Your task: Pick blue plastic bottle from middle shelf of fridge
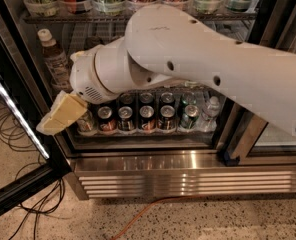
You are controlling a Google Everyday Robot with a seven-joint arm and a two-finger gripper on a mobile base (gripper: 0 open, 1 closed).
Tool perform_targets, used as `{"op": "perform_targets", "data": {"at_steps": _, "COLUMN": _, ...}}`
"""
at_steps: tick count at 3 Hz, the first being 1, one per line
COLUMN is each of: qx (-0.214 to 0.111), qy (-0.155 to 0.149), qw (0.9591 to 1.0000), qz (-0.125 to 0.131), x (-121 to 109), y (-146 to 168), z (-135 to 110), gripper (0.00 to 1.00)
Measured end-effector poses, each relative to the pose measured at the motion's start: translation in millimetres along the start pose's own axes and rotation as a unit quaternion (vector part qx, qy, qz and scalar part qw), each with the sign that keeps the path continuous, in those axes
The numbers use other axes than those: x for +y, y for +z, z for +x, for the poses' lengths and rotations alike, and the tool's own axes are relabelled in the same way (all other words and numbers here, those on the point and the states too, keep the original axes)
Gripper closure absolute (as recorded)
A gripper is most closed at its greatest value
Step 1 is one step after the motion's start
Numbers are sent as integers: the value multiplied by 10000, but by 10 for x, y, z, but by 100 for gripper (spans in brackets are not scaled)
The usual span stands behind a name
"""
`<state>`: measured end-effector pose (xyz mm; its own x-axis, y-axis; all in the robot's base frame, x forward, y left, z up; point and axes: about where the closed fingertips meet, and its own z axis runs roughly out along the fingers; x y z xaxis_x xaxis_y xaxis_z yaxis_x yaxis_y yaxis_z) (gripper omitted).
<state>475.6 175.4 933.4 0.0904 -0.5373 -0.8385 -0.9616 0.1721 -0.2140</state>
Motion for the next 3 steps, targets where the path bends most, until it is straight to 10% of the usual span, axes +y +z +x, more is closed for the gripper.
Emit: {"op": "perform_targets", "data": {"at_steps": 3, "qx": -297, "qy": 362, "qw": 9976, "qz": 514, "x": 13, "y": 455, "z": -29, "gripper": 13}}
